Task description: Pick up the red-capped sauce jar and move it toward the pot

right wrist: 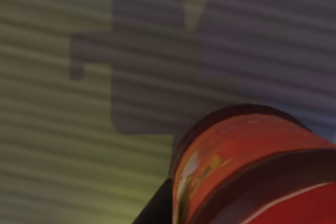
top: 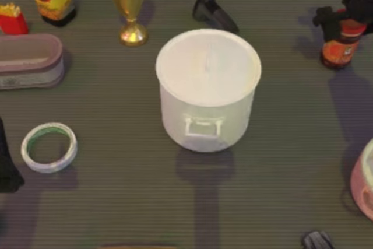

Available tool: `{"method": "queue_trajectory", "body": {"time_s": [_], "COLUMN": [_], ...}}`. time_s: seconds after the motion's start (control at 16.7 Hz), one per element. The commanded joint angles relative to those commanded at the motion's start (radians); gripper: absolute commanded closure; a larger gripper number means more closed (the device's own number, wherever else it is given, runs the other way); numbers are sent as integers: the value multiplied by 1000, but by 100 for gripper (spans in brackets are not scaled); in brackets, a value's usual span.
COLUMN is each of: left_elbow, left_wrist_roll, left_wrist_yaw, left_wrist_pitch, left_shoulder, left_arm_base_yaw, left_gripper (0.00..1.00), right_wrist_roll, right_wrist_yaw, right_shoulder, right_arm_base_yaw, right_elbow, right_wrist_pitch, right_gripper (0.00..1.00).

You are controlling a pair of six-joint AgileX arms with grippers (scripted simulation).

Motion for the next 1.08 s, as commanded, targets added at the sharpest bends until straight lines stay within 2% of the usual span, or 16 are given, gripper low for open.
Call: {"method": "queue_trajectory", "body": {"time_s": [0.3,0.84,1.08], "left_elbow": [0,0,0], "left_wrist_roll": [0,0,0], "left_wrist_yaw": [0,0,0], "left_wrist_pitch": [0,0,0], "left_shoulder": [0,0,0], "left_arm_base_yaw": [0,0,0], "left_gripper": [0,0,0], "right_wrist_roll": [0,9,10], "right_wrist_yaw": [-2,-3,-4], "right_shoulder": [-40,-478,-522], "right_arm_base_yaw": [1,16,19], "right_elbow": [-39,-448,-492], "right_wrist_pitch": [-1,-26,-30], "right_gripper": [100,100,100]}}
